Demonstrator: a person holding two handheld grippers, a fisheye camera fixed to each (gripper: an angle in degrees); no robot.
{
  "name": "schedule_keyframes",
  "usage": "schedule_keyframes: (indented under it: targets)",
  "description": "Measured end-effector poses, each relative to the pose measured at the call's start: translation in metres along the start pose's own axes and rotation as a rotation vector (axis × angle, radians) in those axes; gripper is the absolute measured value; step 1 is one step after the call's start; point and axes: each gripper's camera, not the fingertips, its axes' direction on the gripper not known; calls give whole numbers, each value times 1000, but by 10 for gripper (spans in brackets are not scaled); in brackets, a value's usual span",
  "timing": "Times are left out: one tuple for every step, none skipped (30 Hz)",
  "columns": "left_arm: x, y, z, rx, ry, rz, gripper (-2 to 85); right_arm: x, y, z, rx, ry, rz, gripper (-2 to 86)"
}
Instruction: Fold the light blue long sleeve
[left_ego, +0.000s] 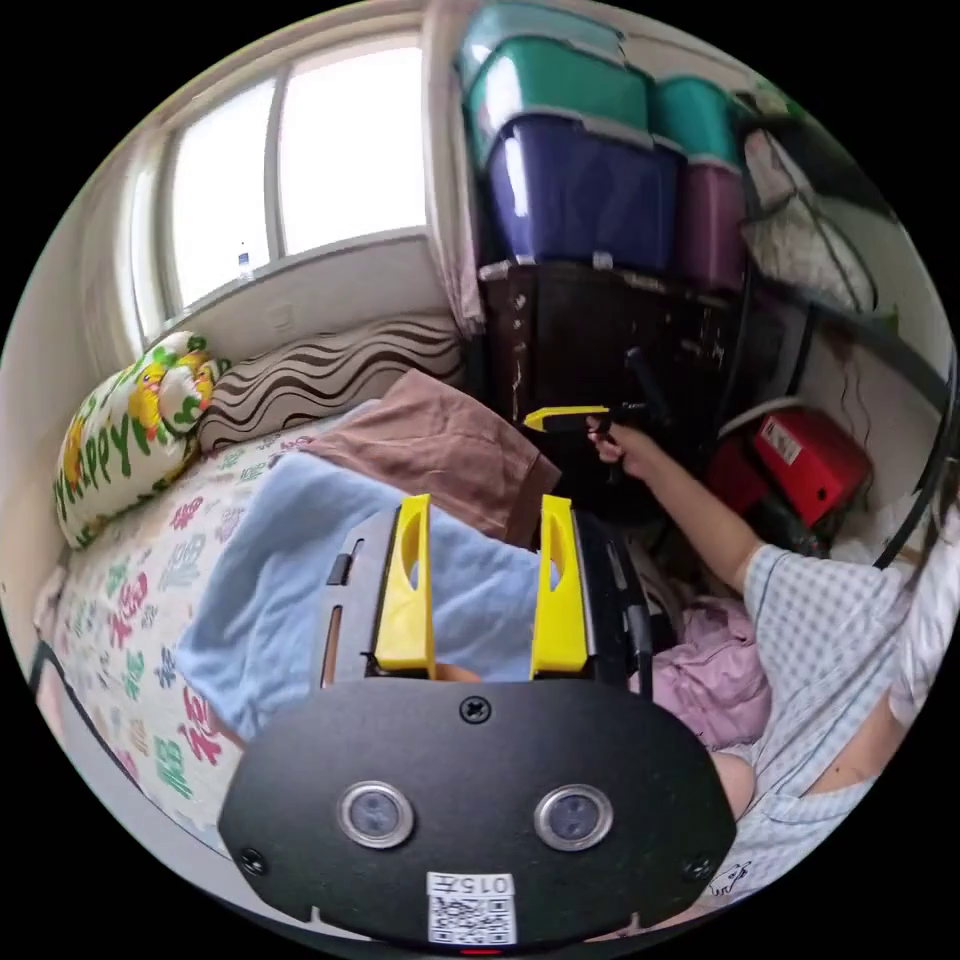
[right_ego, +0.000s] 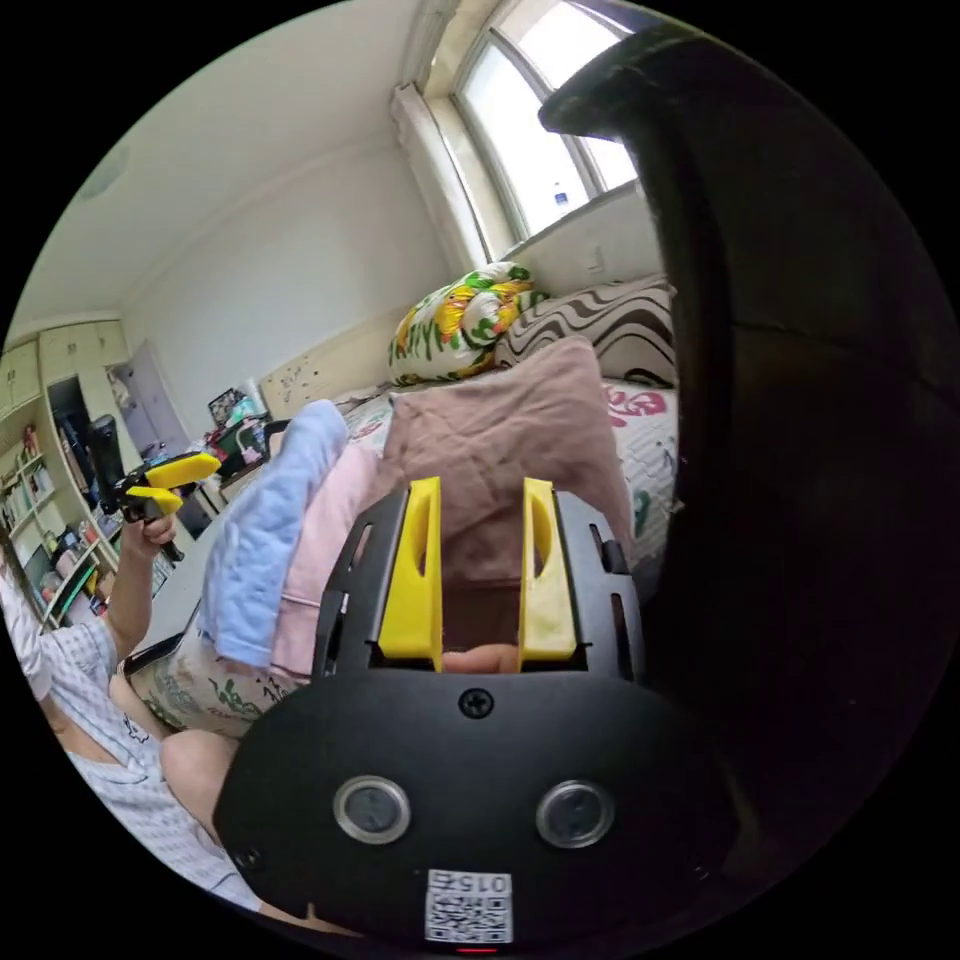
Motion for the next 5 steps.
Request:
schedule_keyframes:
  targets:
    - [23, -29, 33, -87, -14, 57, 152, 16, 12, -5, -9, 20, 36, 126]
    - [41, -54, 67, -160, -26, 107, 149, 31, 23, -5, -38, 31, 68, 133]
    - [48, -65, 83, -199, -38, 127, 148, 38, 28, -4, -58, 38, 82, 135]
    - [59, -83, 115, -276, -78, 150, 142, 51, 38, -1, -94, 56, 114, 140]
    - [66, -97, 147, -360, -95, 164, 137, 63, 47, 2, -124, 66, 143, 143]
